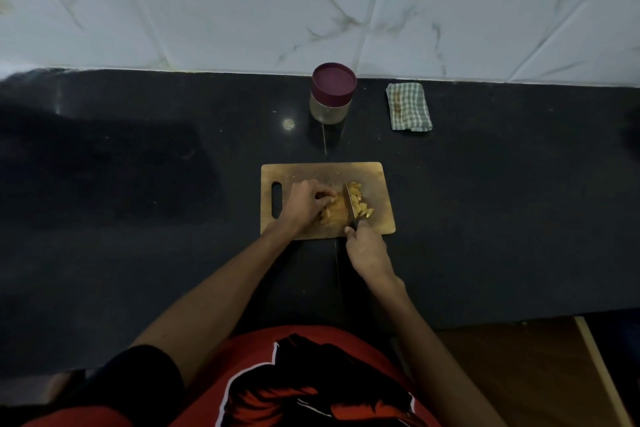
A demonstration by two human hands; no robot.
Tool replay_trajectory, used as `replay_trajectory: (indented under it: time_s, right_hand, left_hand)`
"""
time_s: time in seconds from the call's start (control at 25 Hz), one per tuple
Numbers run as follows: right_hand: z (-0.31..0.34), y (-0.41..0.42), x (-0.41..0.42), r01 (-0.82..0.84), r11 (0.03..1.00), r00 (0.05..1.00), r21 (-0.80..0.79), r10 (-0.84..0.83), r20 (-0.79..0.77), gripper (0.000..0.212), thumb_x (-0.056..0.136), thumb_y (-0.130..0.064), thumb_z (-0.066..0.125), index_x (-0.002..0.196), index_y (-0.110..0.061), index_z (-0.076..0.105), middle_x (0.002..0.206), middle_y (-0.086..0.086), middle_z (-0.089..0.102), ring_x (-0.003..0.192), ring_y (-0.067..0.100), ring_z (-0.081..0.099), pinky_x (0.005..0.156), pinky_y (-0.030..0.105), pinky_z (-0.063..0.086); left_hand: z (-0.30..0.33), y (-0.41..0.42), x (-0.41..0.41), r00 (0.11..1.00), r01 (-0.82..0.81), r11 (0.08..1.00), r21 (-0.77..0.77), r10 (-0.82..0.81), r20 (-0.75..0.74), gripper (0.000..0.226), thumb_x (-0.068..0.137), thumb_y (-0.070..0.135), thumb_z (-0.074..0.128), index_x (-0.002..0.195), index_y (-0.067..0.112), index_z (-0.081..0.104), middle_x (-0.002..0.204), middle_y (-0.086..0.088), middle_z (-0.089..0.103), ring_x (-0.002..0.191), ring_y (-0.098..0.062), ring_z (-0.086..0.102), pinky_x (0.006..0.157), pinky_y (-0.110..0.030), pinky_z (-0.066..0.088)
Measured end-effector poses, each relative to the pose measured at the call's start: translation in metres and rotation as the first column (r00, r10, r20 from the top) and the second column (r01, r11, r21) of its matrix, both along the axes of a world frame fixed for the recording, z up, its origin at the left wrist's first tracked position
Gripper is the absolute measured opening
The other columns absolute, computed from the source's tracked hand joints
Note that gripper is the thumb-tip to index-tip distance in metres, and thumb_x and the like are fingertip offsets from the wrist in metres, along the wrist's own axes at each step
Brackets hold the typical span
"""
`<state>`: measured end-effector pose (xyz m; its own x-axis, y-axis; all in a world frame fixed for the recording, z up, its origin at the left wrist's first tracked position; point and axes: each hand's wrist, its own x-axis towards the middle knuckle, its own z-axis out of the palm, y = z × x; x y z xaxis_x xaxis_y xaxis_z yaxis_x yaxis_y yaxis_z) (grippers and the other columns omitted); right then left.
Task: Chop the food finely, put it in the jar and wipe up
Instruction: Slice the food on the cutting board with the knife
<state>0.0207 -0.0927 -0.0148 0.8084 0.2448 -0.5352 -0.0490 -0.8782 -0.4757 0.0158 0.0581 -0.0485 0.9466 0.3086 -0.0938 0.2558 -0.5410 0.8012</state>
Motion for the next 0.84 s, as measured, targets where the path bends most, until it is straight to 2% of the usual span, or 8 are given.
replay_trajectory:
  time_s: [0.12, 0.32, 0.48, 0.68, 0.84]
  right_hand:
    - [0.002, 0.005, 0.001, -0.035, 0.999, 0.999, 0.014, 0.035, 0.015, 0.031, 0.105, -0.030, 0.039, 0.124, -0.007, 0.049, 0.115, 0.013, 0.059, 0.109, 0.031, 0.058, 0.083, 0.039, 0.045]
    - [0.003, 0.013, -0.001, -0.091, 0.995, 0.994, -0.033, 0.093, 0.056, 0.030, 0.105, -0.028, 0.039, 0.124, -0.007, 0.049, 0.116, 0.015, 0.059, 0.109, 0.031, 0.058, 0.085, 0.041, 0.047]
    - [0.002, 0.012, -0.001, -0.094, 0.993, 0.994, -0.074, 0.098, 0.053, 0.029, 0.105, -0.028, 0.039, 0.125, -0.009, 0.048, 0.115, 0.013, 0.059, 0.107, 0.029, 0.059, 0.086, 0.044, 0.048]
    - [0.003, 0.017, 0.002, -0.116, 0.985, 0.992, -0.130, 0.122, 0.040, 0.028, 0.104, -0.026, 0.040, 0.125, -0.009, 0.048, 0.116, 0.012, 0.060, 0.105, 0.028, 0.059, 0.078, 0.039, 0.045]
    - [0.007, 0.023, 0.006, -0.123, 0.976, 0.991, -0.180, 0.129, 0.021, 0.029, 0.103, -0.023, 0.043, 0.127, -0.008, 0.047, 0.119, 0.013, 0.058, 0.107, 0.028, 0.058, 0.075, 0.037, 0.043]
  left_hand:
    - [-0.001, -0.001, 0.001, 1.000, -0.029, 1.000, 0.007, 0.028, 0.007, 0.016, 0.085, 0.007, 0.066, 0.099, 0.007, 0.072, 0.106, -0.005, 0.069, 0.095, -0.010, 0.062, 0.083, -0.014, 0.045]
    - [0.000, -0.003, 0.002, 0.999, -0.036, 0.999, 0.024, 0.036, 0.009, 0.013, 0.084, 0.006, 0.066, 0.095, 0.007, 0.073, 0.103, -0.006, 0.070, 0.092, -0.009, 0.062, 0.084, -0.019, 0.048]
    - [0.000, -0.003, 0.004, 0.999, -0.042, 0.999, 0.029, 0.042, 0.001, 0.014, 0.084, 0.006, 0.066, 0.096, 0.006, 0.072, 0.103, -0.005, 0.070, 0.090, -0.006, 0.062, 0.078, -0.011, 0.045]
    - [0.002, -0.002, 0.005, 0.999, -0.039, 0.999, 0.025, 0.039, 0.013, 0.014, 0.083, 0.005, 0.067, 0.096, 0.005, 0.072, 0.101, -0.006, 0.071, 0.088, -0.006, 0.063, 0.074, -0.004, 0.043]
    - [0.002, -0.001, 0.006, 0.999, -0.040, 0.999, 0.009, 0.040, 0.002, 0.015, 0.083, 0.005, 0.067, 0.097, 0.005, 0.072, 0.102, -0.006, 0.071, 0.089, -0.006, 0.062, 0.075, -0.003, 0.042]
